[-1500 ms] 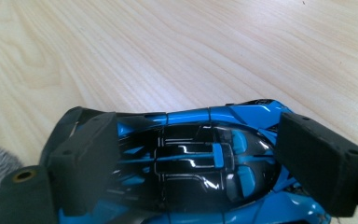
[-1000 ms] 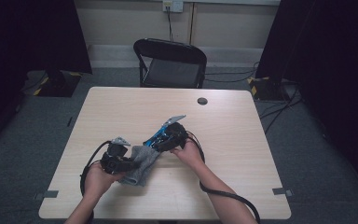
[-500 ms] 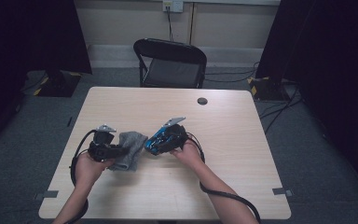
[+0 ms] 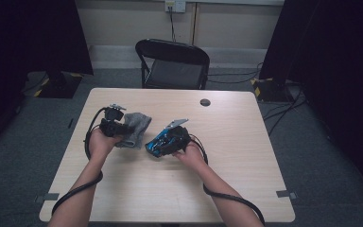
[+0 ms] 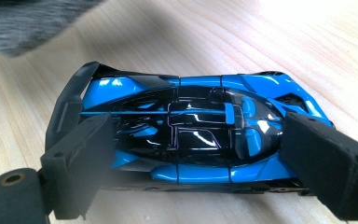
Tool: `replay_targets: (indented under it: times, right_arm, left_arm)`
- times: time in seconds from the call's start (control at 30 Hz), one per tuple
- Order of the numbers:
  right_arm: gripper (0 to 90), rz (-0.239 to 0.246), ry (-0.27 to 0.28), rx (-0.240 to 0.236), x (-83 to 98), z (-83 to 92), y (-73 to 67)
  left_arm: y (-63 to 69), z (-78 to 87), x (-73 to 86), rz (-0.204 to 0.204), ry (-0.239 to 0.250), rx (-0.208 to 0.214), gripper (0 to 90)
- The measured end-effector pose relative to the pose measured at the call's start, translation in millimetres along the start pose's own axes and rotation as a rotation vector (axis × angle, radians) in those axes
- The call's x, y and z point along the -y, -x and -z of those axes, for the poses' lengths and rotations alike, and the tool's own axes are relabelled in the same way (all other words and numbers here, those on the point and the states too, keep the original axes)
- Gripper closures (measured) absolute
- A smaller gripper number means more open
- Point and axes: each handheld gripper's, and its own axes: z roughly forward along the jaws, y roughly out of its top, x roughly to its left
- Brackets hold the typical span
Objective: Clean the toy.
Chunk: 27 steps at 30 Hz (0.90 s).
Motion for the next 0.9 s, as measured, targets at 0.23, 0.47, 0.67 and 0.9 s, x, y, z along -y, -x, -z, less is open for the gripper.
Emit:
replay_targets:
  times: [0.23, 0.47, 0.67, 0.9]
  right_arm:
    - [10.2, 0.002, -0.010, -0.004, -1.1, 0.1, 0.7]
    - [10.2, 0.004, 0.005, -0.009, 0.9, 0.4, 1.2]
    - [10.2, 0.003, -0.001, -0.010, 0.1, 0.3, 1.3]
    - [10.2, 0.003, 0.009, -0.010, 1.5, 0.5, 1.3]
  left_arm:
    - [-3.6, -30.5, -15.0, -0.043, -0.026, -0.020, 75.3]
    - [-1.6, -52.3, -27.7, -0.041, -0.008, 0.010, 75.4]
    - [1.9, -66.5, -32.9, -0.074, 0.001, 0.020, 75.2]
    - [4.6, -86.7, -29.5, -0.078, -0.031, 0.019, 74.2]
